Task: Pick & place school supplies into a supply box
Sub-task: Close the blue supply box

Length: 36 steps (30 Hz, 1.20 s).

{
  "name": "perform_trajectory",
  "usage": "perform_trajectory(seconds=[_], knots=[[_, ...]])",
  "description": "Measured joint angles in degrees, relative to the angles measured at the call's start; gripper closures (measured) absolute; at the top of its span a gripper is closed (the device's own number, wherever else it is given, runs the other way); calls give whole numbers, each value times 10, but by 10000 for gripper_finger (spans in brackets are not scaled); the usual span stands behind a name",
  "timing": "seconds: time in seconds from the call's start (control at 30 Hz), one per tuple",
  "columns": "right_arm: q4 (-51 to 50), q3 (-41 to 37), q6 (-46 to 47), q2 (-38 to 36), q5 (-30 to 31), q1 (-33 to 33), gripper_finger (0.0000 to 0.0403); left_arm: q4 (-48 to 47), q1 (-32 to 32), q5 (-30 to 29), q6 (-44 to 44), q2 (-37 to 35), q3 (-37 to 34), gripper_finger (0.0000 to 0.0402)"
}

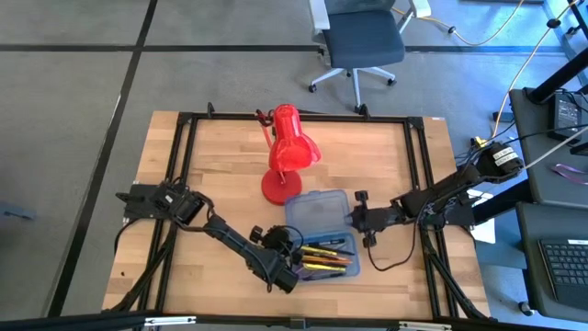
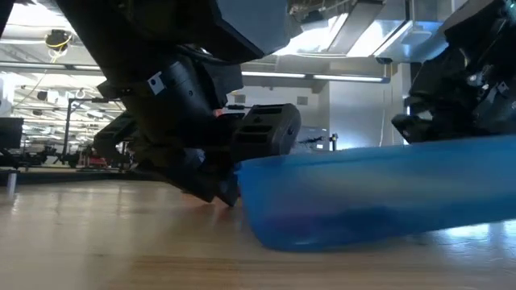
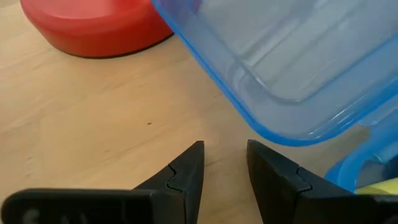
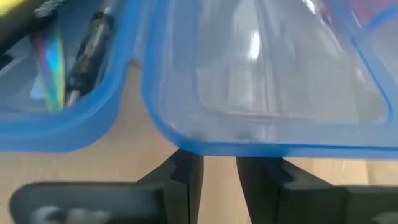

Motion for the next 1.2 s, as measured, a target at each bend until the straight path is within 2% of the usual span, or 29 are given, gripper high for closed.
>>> perform_trajectory(seconds=[0.2, 0.63, 0.9, 1.2], knots=[[40, 0, -85, 0, 1, 14, 306, -3, -2, 0, 2, 0, 0, 289], [51, 0, -220, 0, 149, 43, 306, -12, -2, 4, -5, -2, 0, 288], [62, 0, -302, 0, 161, 60, 306, -20, -2, 15, 7, -26, 0, 294], [114, 0, -351, -7, 159, 80, 306, -21, -2, 12, 11, -27, 2, 291]])
